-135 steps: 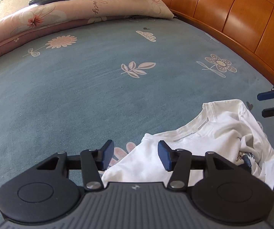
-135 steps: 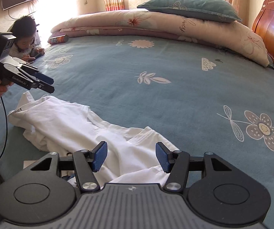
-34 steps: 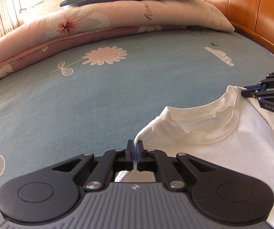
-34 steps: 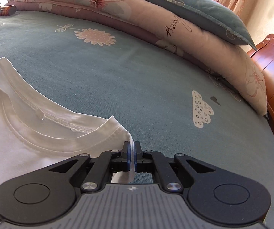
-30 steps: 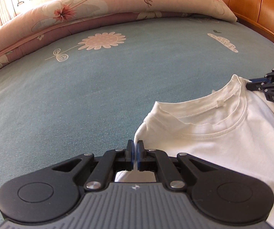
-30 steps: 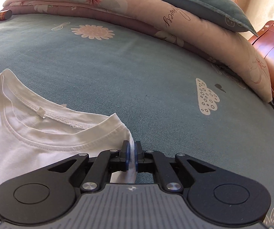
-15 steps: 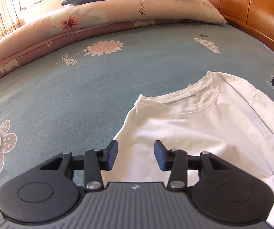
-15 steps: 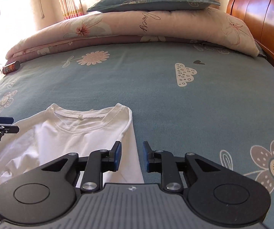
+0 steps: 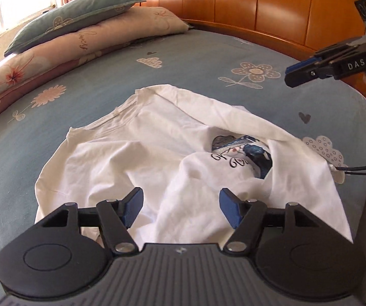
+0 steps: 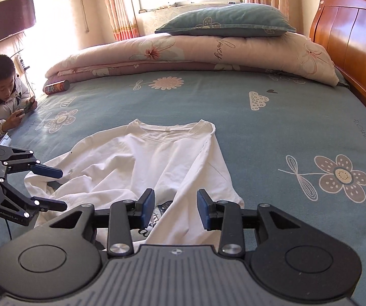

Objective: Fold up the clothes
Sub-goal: 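Grasp the white shirt in the pile with the right tool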

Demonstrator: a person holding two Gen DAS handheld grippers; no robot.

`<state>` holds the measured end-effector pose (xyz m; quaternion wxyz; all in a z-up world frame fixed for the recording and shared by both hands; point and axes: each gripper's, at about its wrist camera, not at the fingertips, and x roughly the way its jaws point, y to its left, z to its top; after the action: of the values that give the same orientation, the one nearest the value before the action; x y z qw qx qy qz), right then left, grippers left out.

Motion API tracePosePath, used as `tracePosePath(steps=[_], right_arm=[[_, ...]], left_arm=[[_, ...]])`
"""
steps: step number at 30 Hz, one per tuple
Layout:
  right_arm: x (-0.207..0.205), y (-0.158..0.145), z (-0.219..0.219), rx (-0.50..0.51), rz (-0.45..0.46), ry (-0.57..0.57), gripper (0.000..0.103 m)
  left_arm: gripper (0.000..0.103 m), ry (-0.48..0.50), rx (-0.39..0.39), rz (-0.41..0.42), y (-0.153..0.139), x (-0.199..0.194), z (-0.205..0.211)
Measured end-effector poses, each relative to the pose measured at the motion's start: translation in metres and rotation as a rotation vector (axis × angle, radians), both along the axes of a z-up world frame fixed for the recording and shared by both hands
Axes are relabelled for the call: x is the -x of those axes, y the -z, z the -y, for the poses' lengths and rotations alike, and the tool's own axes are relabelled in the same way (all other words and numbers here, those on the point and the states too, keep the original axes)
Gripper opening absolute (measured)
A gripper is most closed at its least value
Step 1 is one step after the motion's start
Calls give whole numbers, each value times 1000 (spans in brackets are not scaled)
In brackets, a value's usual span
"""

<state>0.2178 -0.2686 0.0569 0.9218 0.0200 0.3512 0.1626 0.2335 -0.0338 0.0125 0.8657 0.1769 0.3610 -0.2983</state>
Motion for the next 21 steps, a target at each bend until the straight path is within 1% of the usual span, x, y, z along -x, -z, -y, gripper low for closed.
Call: tracePosePath(steps=[2, 3, 4, 8, 12, 14, 15, 16, 17, 21], right_arm=[[11, -2, -2, -1, -10, 1, 42], [15, 0, -4, -1, -20, 2, 44], [20, 3, -6, -1, -37, 0, 46], [46, 23, -21, 26, -92, -14, 46], [72, 31, -29, -45, -132, -29, 47], [83, 37, -33, -89, -158, -35, 50], [86, 41, -36, -106, -174, -30, 52], [90, 46, -38, -123, -191, -25, 57], [94, 52, -40, -137, -208, -21, 58], [104, 78, -48, -200, -273, -4, 59]], left_arm=[[68, 21, -10, 8, 2, 10, 8], [68, 22, -9, 6, 5, 16, 12], [68, 19, -3, -3, 8, 21, 14], [68, 23, 11, -52, 20, 41, 16], [69, -12, 40, -77, 26, 52, 15], [73, -29, 56, -90, 29, 58, 15], [73, -38, 64, -96, 30, 60, 15], [73, -47, 72, -103, 32, 63, 15], [73, -56, 80, -109, 33, 66, 14], [73, -91, 112, -135, 39, 77, 13]])
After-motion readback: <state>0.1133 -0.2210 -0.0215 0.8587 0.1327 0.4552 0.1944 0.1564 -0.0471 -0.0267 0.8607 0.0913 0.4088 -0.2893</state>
